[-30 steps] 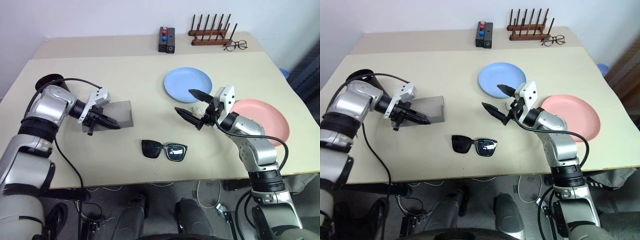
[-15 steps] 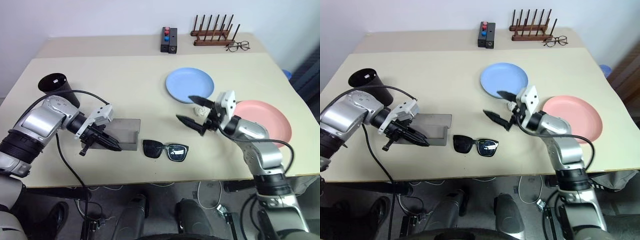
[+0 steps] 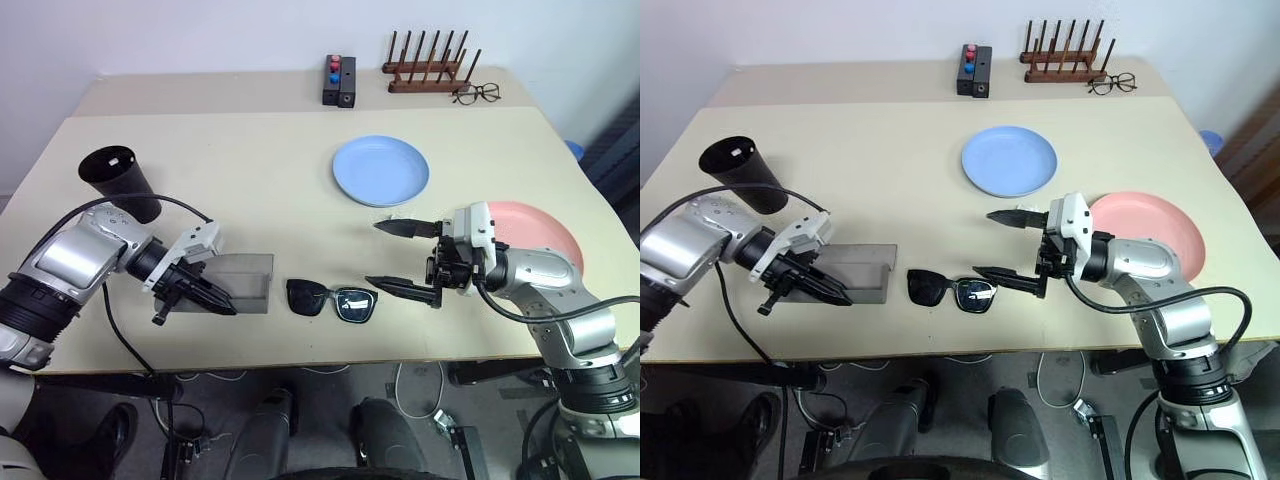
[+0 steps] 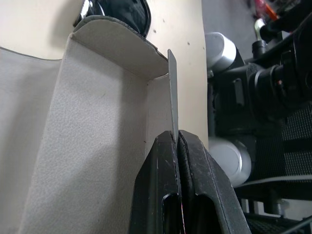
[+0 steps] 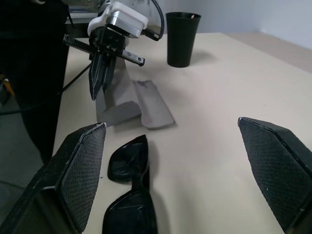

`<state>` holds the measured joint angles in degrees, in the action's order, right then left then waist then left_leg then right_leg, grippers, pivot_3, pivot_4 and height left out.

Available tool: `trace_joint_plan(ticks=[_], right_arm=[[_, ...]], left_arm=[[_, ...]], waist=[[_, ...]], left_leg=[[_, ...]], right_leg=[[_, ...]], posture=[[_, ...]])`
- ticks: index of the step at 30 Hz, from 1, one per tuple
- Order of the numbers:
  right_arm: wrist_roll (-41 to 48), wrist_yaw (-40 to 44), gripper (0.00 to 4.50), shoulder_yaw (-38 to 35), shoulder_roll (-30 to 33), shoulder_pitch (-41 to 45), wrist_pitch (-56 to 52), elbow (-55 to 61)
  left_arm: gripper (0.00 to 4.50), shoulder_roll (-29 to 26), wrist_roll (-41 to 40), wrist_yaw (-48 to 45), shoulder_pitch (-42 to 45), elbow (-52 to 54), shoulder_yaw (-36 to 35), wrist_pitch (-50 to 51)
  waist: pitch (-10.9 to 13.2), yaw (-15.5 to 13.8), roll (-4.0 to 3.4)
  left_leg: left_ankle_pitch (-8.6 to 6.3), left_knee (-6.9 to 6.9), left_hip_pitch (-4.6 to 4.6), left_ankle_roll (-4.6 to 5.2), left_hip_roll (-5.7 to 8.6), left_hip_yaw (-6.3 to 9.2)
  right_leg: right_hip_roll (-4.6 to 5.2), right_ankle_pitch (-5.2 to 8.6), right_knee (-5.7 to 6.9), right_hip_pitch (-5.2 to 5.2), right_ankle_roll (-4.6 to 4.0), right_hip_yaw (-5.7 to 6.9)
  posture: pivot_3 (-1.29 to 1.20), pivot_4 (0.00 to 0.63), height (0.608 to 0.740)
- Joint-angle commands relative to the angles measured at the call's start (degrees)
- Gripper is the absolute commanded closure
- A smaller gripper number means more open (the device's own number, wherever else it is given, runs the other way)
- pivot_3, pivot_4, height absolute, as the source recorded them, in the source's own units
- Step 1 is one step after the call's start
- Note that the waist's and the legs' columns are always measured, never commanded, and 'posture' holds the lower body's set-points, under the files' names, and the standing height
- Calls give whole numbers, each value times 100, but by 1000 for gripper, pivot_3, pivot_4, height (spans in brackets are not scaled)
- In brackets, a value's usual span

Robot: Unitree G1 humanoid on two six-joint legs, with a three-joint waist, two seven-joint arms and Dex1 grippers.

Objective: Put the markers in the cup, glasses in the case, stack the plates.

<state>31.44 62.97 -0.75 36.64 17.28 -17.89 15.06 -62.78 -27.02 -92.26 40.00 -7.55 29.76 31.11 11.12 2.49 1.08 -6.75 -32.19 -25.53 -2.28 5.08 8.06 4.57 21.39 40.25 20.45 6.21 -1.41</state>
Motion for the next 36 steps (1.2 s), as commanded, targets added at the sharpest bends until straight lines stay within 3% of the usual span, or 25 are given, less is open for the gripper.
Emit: trace_joint_plan(ticks=[1, 12, 17, 21, 22, 29, 36], right_arm=[[-62, 7, 64, -31, -12, 9, 177, 52], [-144, -66, 64, 66, -86, 111, 153, -1], [-174, 37, 64, 63, 22, 85, 173, -21], [-208, 72, 64, 11, 60, 84, 227, -119], [-214, 78, 64, 3, 70, 81, 238, -141], [-287, 193, 64, -107, 289, -35, 335, -234], [-311, 234, 64, -392, 574, -320, 383, -293]], left_arm=[[4470, -87, -38, -24, -133, 149, -314, 31], [4470, 254, 140, -22, -458, 232, -707, 272], [2277, 250, 137, -24, -402, 196, -623, 253], [209, 303, 148, -24, -305, 147, -649, 117], [44, 373, 146, -24, -242, 128, -710, 145], [44, 1051, -4, 93, 437, 124, -1087, 671], [44, 2158, 472, 662, 1012, -390, -1156, 88]], waist=[[0, -2, 0], [0, -8, 0], [0, -8, 0], [0, -10, 0], [0, -11, 0], [0, -54, 0], [1, -60, 2]], left_leg=[[0, 0, 0, 0, 0, 0], [0, 1, 0, 0, 0, 1], [0, 2, 0, -1, 0, 1], [0, 2, 0, -1, 0, 1], [0, 2, 0, -1, 0, 1], [0, -2, -4, 0, 2, 1], [0, -6, -6, 0, 1, 0]], right_leg=[[0, 0, 0, 0, 0, 0], [1, 0, -2, 0, -1, 1], [2, 1, -3, 0, -1, 0], [2, 1, -3, 0, -2, 1], [2, 1, -3, 0, -2, 1], [3, 0, -8, -2, -1, 3], [2, 0, -10, -4, 1, 9]], posture=[[0, 150, 737], [0, 150, 737], [0, 150, 737], [0, 150, 737], [0, 150, 737], [0, 150, 737], [0, 150, 737]])
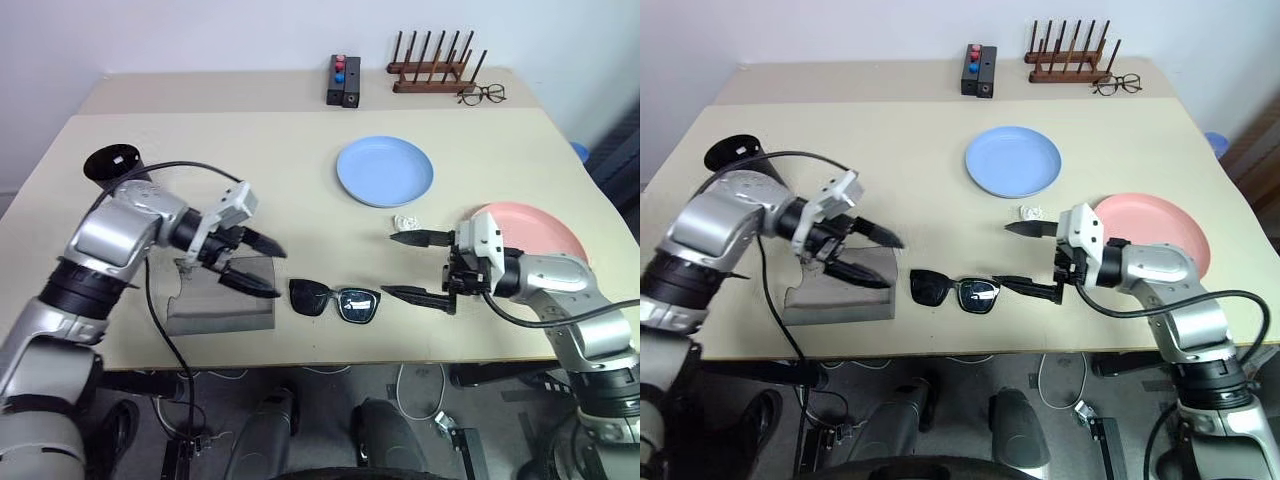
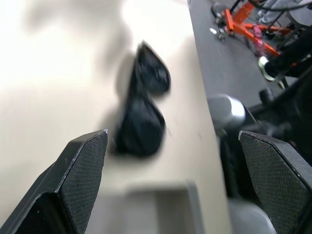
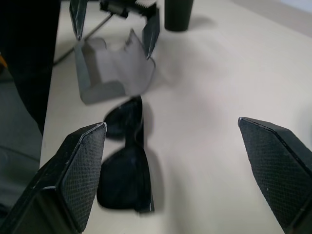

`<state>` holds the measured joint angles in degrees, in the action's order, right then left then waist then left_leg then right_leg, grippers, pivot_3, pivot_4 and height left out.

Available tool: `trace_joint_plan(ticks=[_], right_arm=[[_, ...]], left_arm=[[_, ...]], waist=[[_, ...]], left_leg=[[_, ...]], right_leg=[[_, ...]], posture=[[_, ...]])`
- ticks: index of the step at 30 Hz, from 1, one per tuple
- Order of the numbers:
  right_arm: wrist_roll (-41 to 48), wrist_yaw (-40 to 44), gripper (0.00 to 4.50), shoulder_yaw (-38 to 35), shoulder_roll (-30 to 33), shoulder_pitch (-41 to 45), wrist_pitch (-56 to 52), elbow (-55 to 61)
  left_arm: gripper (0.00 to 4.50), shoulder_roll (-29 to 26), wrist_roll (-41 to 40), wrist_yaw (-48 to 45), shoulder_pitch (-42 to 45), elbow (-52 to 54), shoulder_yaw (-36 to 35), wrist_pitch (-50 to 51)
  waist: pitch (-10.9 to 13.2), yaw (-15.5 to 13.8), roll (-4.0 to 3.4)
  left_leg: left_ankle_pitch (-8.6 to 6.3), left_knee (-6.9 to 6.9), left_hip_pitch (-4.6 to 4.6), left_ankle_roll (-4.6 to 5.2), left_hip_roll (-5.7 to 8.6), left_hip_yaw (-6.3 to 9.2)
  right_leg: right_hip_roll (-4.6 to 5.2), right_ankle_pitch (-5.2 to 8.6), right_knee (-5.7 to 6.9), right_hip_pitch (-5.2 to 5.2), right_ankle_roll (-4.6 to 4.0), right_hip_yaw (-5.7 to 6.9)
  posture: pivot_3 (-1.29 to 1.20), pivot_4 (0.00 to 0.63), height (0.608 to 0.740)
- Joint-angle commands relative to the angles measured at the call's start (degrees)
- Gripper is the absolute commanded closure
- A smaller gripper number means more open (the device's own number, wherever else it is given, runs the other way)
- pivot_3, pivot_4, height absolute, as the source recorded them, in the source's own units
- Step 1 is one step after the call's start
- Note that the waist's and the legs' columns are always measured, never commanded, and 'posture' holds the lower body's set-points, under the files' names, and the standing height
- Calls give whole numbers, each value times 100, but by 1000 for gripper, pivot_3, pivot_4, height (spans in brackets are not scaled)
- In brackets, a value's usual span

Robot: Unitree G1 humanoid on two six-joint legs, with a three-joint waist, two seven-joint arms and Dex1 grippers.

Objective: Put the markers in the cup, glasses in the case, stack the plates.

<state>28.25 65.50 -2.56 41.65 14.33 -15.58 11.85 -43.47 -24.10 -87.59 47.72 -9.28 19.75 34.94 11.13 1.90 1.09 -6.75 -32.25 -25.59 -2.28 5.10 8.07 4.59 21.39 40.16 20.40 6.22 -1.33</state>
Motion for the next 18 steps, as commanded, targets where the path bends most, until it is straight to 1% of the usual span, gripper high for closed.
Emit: trace_joint_plan(ticks=[1, 3, 7, 12, 15, 18], right_arm=[[15, -31, 64, -247, 78, -50, 143, 22], [11, -56, 64, -325, 105, -131, 143, 47], [6, -135, 64, -376, 145, -242, 112, 170], [59, -357, 64, -400, 128, -336, -56, 459], [62, -497, 64, -395, 96, -366, -140, 581], [70, -578, 64, -393, 84, -393, -176, 633]], left_arm=[[44, 387, 281, 235, 314, -357, -115, -449], [44, 767, 494, 249, 478, -670, 59, -742], [44, 1275, 1029, 84, 695, -1351, 407, -1454], [44, 1655, 1523, -330, 843, -1862, 756, -2258], [44, 1884, 1654, -428, 938, -2169, 768, -2465], [44, 1925, 1694, -486, 1011, -2323, 983, -2589]], waist=[[0, 14, 0], [0, 27, 1], [1, 32, 2], [1, 54, 2], [2, 40, 3], [2, 40, 4]], left_leg=[[0, -1, -1, 0, 0, 0], [0, -2, 0, 0, 0, -2], [0, -2, -1, 1, 2, -3], [0, -1, -1, 1, 1, -4], [0, -5, -4, 1, 2, -3], [-1, -9, -6, 2, 3, -1]], right_leg=[[0, 0, 0, 0, 0, 0], [-1, 0, 0, 0, 1, 0], [0, -1, 0, -1, 1, 1], [-2, -1, 0, 0, 1, 2], [-1, -1, 0, 0, 2, 2], [-1, -1, 0, 0, 2, 4]], posture=[[0, 150, 737], [0, 150, 737], [0, 150, 737], [0, 150, 737], [0, 150, 737], [0, 150, 737]])
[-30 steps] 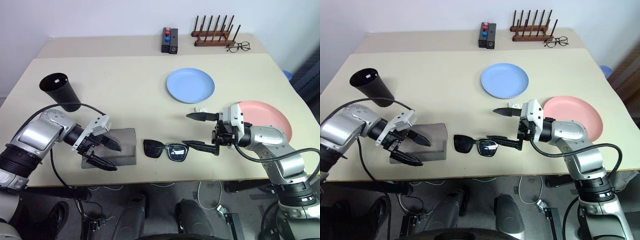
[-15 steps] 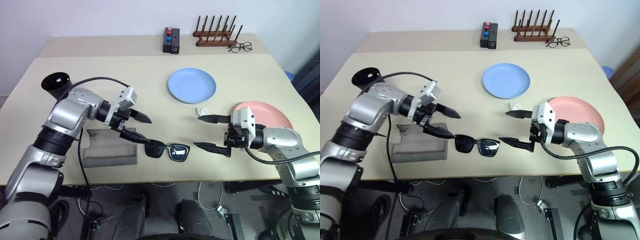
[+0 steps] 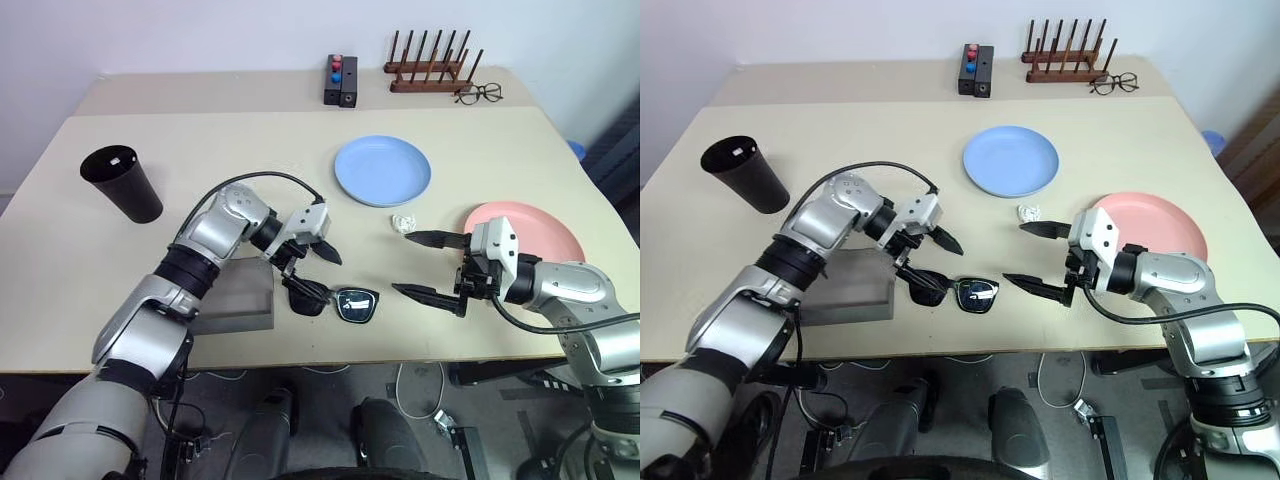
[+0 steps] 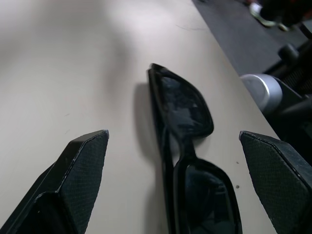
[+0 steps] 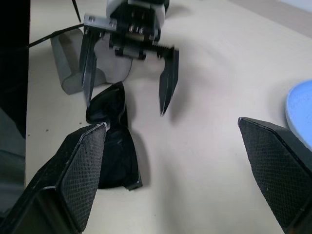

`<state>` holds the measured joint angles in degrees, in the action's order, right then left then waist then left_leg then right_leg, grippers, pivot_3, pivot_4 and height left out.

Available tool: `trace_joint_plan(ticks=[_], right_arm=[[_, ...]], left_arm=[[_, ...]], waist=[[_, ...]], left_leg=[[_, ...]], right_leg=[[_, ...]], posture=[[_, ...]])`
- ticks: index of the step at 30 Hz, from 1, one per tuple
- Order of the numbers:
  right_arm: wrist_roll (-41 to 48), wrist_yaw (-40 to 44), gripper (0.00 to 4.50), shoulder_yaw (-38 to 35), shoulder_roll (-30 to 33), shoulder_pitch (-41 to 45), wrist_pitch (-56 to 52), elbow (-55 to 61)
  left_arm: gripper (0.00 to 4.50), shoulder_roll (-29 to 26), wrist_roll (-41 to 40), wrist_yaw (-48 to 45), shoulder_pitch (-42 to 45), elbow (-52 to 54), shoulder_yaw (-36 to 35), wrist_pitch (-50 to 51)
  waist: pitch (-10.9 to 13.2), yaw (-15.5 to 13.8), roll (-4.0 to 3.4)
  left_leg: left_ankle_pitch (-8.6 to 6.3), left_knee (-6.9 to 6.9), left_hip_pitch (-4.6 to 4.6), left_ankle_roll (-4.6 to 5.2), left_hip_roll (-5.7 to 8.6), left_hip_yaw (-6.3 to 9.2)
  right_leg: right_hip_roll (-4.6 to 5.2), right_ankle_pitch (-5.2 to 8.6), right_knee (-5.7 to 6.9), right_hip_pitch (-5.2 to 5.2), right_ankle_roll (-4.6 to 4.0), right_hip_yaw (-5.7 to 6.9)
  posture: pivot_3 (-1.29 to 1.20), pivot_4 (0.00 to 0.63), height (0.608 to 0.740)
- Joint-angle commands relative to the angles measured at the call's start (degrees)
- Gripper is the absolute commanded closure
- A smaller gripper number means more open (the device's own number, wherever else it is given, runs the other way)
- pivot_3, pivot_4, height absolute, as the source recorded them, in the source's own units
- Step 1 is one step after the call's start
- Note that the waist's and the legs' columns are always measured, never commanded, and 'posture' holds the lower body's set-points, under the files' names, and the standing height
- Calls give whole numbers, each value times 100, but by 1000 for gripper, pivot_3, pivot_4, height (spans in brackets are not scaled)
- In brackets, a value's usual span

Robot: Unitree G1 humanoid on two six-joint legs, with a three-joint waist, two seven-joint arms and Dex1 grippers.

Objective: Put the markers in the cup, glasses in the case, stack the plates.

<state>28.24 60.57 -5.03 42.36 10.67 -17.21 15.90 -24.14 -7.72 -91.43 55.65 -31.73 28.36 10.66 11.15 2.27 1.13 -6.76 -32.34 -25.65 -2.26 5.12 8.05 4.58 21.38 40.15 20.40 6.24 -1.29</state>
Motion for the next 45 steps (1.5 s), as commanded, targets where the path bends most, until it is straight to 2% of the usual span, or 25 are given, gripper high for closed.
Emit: trace_joint_plan(ticks=[1, 6, 12, 16, 18, 23, 31, 32, 33, 34, 35, 40, 45], right_arm=[[67, -96, 64, -144, 14, -40, -5, 229], [39, -162, 64, -130, -3, -79, 57, 185], [-11, -247, 64, -103, -46, -153, 121, 196], [-42, -232, 64, -123, -42, -195, 189, 144], [-52, -219, 64, -136, -37, -211, 230, 104], [-107, -210, 64, -106, -70, -228, 367, -3], [-177, -223, 64, -47, -134, -253, 523, -93], [-192, -222, 64, -41, -140, -242, 535, -112], [-213, -221, 64, -37, -146, -223, 552, -136], [-223, -222, 64, -33, -152, -207, 559, -150], [-227, -223, 64, -29, -155, -184, 560, -167], [-270, -234, 64, -5, -175, -105, 586, -232], [-309, -274, 64, 32, -210, -32, 550, -232]], left_arm=[[44, 13, 69, -107, 233, -119, 175, -184], [44, 130, 201, -107, 294, -339, 416, -285], [44, 401, 246, -91, 312, -541, 279, -119], [1879, 495, 111, -106, 306, -558, 211, 177], [2852, 282, 69, -107, 311, -400, 594, 241], [2852, -76, -230, -107, 298, 21, 1074, 688], [2852, -18, -151, -107, 353, -118, 884, 660], [3396, 0, -137, -107, 359, -143, 865, 654], [3651, -11, -163, -107, 368, -141, 901, 702], [4148, -24, -182, -107, 369, -130, 930, 727], [4450, -24, -187, -107, 368, -130, 930, 729], [4450, -76, -290, -107, 412, -57, 951, 818], [4450, -247, -771, -107, 660, 161, 1014, 1411]], waist=[[0, 5, 0], [0, 5, 0], [0, 5, 0], [0, 15, 0], [0, 17, 0], [0, 20, 0], [0, 9, 0], [0, 9, 0], [0, 9, 0], [0, 9, 0], [-1, -10, -2], [-1, -22, -2], [-1, -9, -2]], left_leg=[[0, 0, 0, 0, 0, 0], [0, 0, 0, 1, 0, 1], [0, -3, -2, 1, 0, 2], [0, -2, -2, 1, 0, 2], [0, -3, -2, 1, 0, 2], [0, -2, 0, 1, -1, 4], [-1, -5, -1, 1, 0, 4], [-1, -5, -1, 1, 0, 4], [-1, -5, -1, 1, 0, 4], [-1, -5, -1, 2, 0, 4], [-1, -5, 2, 2, 0, 4], [-3, -26, 20, 4, -1, 8], [-6, -31, 13, 7, -1, 9]], right_leg=[[0, 0, 0, 0, 0, 0], [-1, 0, 0, -1, 0, 1], [-2, 0, 0, -1, 1, 3], [-4, 0, 0, 0, 1, 3], [-4, 0, 0, -1, 1, 3], [-5, 0, 0, -2, 1, 2], [-4, 0, 0, -3, 1, 3], [-4, 0, 1, -3, 1, 3], [-4, 0, 1, -3, 1, 3], [-3, 0, 1, -3, 1, 3], [-3, 0, 0, -6, 1, 3], [-3, 0, 0, -33, 1, 5], [-3, 0, 0, -29, 1, 5]], posture=[[0, 150, 737], [0, 150, 737], [0, 150, 737], [0, 150, 737], [0, 150, 737], [0, 150, 737], [0, 150, 737], [0, 150, 737], [0, 150, 737], [0, 150, 737], [0, 150, 737], [0, 150, 737], [0, 150, 737]])
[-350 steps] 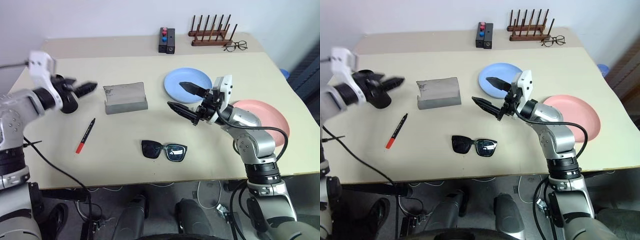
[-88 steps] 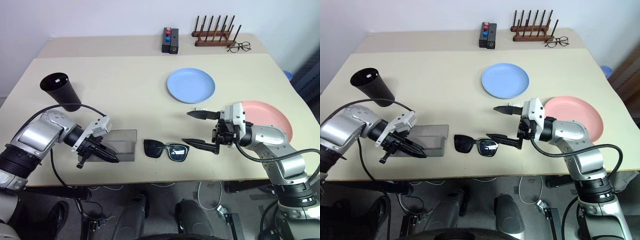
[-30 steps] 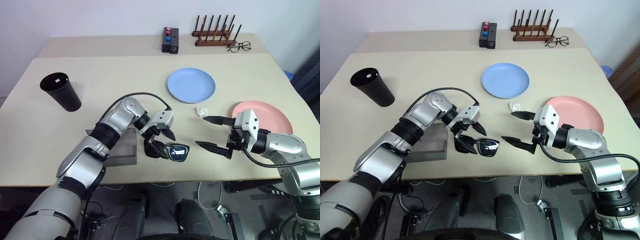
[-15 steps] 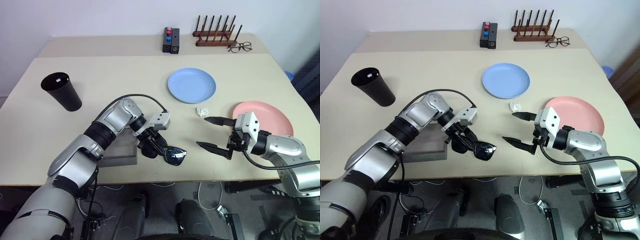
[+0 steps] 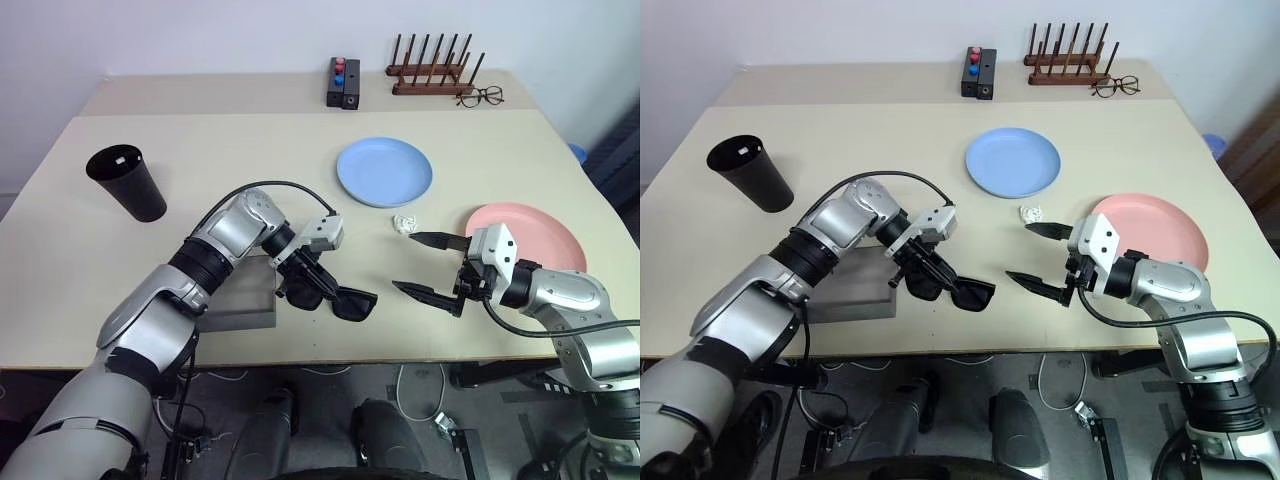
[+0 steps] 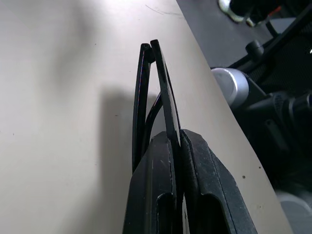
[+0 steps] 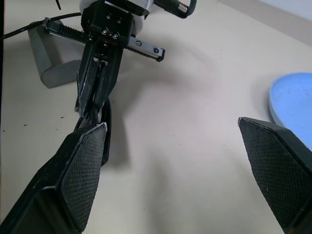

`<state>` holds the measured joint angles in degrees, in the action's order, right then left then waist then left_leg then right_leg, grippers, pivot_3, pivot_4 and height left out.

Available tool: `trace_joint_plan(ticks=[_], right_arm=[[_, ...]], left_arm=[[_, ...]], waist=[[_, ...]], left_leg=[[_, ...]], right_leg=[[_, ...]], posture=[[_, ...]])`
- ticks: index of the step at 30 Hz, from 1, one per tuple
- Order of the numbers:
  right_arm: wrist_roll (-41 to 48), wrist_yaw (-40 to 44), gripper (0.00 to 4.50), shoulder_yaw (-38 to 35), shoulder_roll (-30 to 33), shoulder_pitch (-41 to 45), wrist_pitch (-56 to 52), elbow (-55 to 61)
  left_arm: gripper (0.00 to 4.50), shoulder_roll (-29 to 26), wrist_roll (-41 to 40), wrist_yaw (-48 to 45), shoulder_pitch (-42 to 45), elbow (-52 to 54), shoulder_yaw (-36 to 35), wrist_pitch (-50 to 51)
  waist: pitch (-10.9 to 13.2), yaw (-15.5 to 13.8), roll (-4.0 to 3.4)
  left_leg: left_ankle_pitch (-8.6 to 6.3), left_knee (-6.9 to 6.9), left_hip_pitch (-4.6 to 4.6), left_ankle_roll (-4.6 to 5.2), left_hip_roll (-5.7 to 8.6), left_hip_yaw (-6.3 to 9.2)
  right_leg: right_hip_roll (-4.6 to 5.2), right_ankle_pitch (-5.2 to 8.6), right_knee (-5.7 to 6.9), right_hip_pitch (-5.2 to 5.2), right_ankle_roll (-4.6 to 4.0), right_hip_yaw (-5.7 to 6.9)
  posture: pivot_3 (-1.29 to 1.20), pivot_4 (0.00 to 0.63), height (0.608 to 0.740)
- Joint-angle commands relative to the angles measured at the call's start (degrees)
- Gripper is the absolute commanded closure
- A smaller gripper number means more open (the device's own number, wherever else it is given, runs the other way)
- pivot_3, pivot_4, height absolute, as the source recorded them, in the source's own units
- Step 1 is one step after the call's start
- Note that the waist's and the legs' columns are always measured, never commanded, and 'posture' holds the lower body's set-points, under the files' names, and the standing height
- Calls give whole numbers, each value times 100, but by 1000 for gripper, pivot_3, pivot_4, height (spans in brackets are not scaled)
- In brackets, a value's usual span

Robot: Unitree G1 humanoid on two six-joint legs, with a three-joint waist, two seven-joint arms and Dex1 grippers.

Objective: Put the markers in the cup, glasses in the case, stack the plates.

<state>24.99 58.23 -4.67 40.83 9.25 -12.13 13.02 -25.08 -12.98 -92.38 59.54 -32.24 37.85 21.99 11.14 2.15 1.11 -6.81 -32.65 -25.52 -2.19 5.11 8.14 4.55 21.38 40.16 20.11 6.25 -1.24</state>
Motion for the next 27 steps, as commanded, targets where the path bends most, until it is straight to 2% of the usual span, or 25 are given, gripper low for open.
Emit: trace_joint_plan(ticks=[1, 7, 10, 14, 19, 27], right_arm=[[8, -50, 64, 6, -64, 126, 33, 61], [41, -64, 64, 5, -44, 193, -31, 124], [84, -57, 64, -15, -24, 219, -77, 157], [109, -54, 64, -5, -26, 243, -137, 197], [117, -76, 64, 37, -40, 287, -235, 267], [74, 25, 64, 135, -90, 415, -167, 69]], left_arm=[[4450, -170, -353, -12, 336, 228, 40, 413], [4450, -724, -1462, -12, 1001, 453, 136, 1315], [4450, -1243, -2137, -12, 1211, 690, 293, 1770], [4450, -2236, -2905, -12, 1243, 1244, 722, 2066], [4450, -3115, -2973, -12, 1164, 1325, 1073, 1615], [4450, -3496, -2992, -12, 518, 1329, 762, 1314]], waist=[[1, 5, 0], [2, 25, 0], [3, 41, -1], [4, 58, -3], [5, 13, -4], [4, 6, -5]], left_leg=[[0, 0, -4, 0, 0, 0], [-4, -21, -42, 7, 1, 5], [-7, -24, -43, 11, 1, 3], [-7, -23, -43, 11, 0, 2], [-7, -26, -44, 11, 0, 3], [-8, -27, -44, 13, 1, 0]], right_leg=[[0, 0, 0, 4, 0, 0], [-3, -3, 0, 26, 5, 6], [-2, -3, 0, 26, 7, 4], [-3, -3, 2, 29, 7, 1], [-2, -3, 3, 29, 7, -1], [0, -4, 3, 29, 8, -4]], posture=[[0, 150, 737], [0, 150, 737], [0, 150, 737], [0, 150, 737], [0, 150, 737], [0, 150, 737]])
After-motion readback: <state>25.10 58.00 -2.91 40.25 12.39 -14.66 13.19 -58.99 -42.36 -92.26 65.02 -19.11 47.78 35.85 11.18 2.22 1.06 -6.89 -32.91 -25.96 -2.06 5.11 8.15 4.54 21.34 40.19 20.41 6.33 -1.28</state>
